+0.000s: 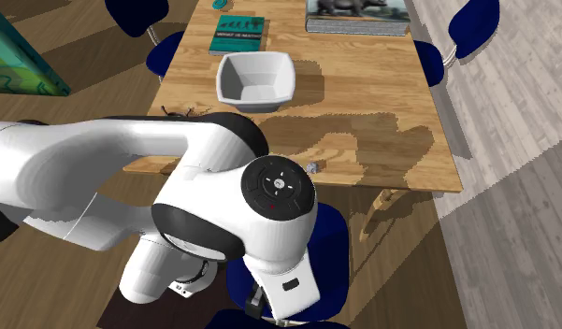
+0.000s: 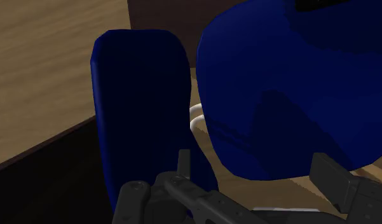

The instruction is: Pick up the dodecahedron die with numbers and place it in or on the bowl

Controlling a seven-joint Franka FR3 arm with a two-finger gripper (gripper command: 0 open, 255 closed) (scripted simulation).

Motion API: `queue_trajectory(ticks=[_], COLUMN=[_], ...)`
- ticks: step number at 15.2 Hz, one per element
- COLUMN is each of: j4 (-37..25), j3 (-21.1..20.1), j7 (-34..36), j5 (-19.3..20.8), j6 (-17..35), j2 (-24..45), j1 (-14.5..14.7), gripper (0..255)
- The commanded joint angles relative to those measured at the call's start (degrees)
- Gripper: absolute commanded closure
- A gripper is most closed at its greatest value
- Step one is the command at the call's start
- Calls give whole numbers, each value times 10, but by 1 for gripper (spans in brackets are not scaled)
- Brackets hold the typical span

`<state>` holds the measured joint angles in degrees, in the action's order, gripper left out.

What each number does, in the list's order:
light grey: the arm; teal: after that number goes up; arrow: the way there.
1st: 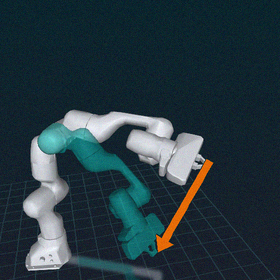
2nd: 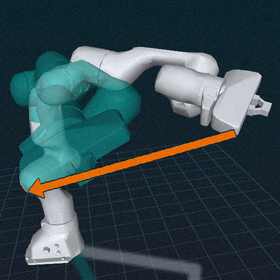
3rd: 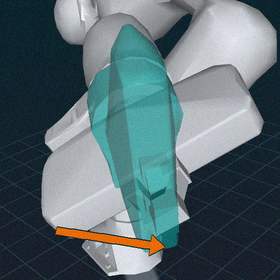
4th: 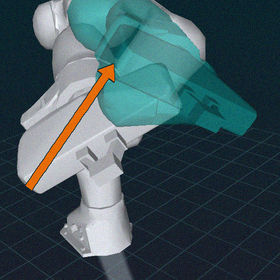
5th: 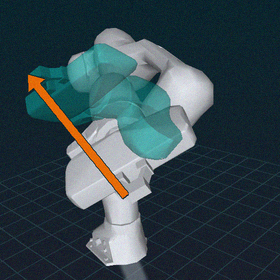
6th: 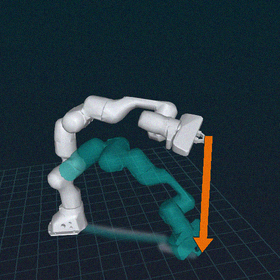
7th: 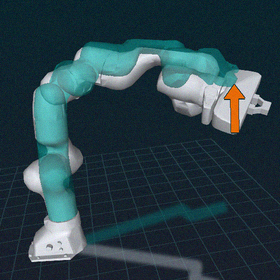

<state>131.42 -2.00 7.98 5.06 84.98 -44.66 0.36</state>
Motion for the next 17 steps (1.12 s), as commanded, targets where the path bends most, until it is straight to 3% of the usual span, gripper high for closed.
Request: queue_trajectory(ticks=[1,17], j4=[0,-42], j3=[0,-167], j7=[0,169], j5=[0,-136], j6=[0,84], j2=[0,110], j1=[0,68], gripper=[0,0])
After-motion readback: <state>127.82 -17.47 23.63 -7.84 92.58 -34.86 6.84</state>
